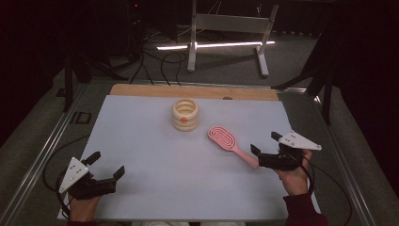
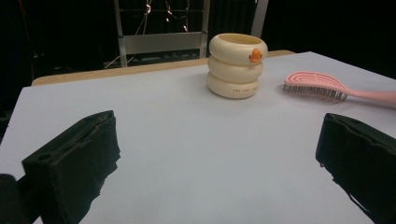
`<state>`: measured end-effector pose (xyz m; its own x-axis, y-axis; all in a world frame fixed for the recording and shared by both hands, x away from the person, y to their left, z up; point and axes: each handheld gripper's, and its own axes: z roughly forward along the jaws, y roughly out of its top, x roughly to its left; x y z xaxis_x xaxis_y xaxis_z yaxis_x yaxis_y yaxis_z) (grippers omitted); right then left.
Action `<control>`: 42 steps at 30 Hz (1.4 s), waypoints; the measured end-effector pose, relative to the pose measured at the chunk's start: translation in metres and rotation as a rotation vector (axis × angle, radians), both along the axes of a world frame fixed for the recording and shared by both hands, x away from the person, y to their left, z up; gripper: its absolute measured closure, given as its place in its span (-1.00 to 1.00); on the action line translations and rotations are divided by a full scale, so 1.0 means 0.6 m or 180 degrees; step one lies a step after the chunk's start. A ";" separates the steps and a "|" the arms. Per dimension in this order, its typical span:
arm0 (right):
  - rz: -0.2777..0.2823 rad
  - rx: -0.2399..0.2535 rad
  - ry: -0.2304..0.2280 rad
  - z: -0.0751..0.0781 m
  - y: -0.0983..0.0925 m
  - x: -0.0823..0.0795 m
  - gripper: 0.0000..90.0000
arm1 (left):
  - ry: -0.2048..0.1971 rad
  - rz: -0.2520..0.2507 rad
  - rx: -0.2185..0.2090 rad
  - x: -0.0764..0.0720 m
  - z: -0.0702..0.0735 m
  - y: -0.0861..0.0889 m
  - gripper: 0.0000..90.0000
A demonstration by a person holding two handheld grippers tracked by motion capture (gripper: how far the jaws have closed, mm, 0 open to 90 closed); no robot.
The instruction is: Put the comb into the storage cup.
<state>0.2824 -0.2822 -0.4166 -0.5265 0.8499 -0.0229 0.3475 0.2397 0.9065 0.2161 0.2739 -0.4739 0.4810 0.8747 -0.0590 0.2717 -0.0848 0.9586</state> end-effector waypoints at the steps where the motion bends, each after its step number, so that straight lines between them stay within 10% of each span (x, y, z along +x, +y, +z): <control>1: 0.0011 -0.0019 0.0012 0.001 0.001 0.003 -0.80 | 0.0003 0.0000 0.0003 0.000 0.000 0.000 -0.99; 42: 0.0305 -0.0715 0.0548 -0.013 0.059 0.083 -0.81 | 0.0046 -0.0006 0.0024 0.001 -0.001 0.000 -0.99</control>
<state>0.3323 -0.2471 -0.4242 -0.6165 0.7799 -0.1081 0.4577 0.4667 0.7568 0.2170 0.2738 -0.4746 0.4817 0.8743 -0.0594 0.2853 -0.0924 0.9540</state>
